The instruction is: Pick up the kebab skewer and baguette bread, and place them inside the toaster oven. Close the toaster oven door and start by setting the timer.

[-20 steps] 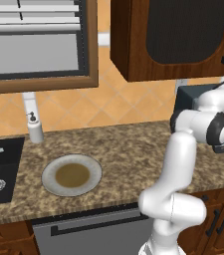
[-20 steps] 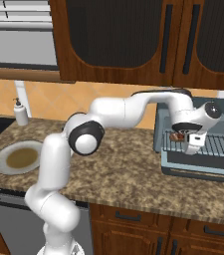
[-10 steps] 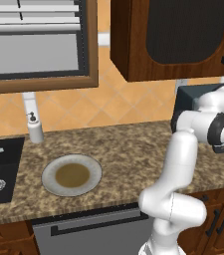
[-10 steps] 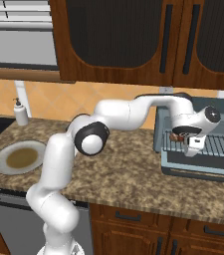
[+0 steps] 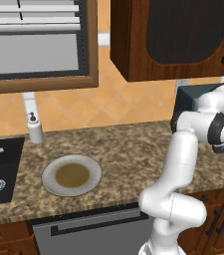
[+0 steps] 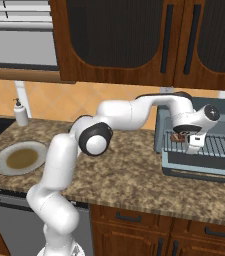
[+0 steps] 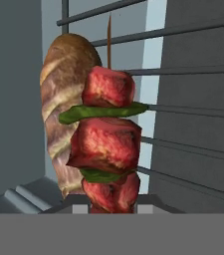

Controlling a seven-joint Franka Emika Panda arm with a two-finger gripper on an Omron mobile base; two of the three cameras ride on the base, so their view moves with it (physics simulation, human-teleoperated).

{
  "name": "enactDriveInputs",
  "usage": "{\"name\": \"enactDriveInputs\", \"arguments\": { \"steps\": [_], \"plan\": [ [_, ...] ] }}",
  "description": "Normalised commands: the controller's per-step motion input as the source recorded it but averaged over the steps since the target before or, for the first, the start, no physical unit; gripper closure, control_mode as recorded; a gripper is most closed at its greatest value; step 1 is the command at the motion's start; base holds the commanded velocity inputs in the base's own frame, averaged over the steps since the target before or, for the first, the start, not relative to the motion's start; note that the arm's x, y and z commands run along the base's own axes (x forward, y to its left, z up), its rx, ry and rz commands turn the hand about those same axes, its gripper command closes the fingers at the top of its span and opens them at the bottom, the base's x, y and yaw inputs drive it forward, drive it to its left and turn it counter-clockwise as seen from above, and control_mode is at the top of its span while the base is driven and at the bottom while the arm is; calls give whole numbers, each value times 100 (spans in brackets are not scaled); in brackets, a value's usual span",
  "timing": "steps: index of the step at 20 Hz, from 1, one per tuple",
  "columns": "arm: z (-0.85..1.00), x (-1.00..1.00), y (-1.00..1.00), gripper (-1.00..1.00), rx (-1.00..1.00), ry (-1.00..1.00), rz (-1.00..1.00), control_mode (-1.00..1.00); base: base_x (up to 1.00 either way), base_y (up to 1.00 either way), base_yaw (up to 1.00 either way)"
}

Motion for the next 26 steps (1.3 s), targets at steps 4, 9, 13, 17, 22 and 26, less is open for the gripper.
{"name": "enactDriveInputs", "arguments": {
  "steps": [4, 9, 13, 17, 22, 26],
  "plan": [
    [0, 10, 0, -100, 0, 2, 0, -100, 0, 0, 0],
    [0, 0, 0, -100, 0, 0, 0, -100, 0, 0, 0],
    [0, 0, 0, -100, 0, 0, 0, -100, 0, 0, 0],
    [3, -8, -3, -100, 0, 2, -2, -100, 0, 0, 0],
    [9, -22, -3, -100, -2, 7, -4, -100, 0, 0, 0],
    [4, -33, -2, -100, -5, 9, -1, -100, 0, 0, 0]
  ]
}}
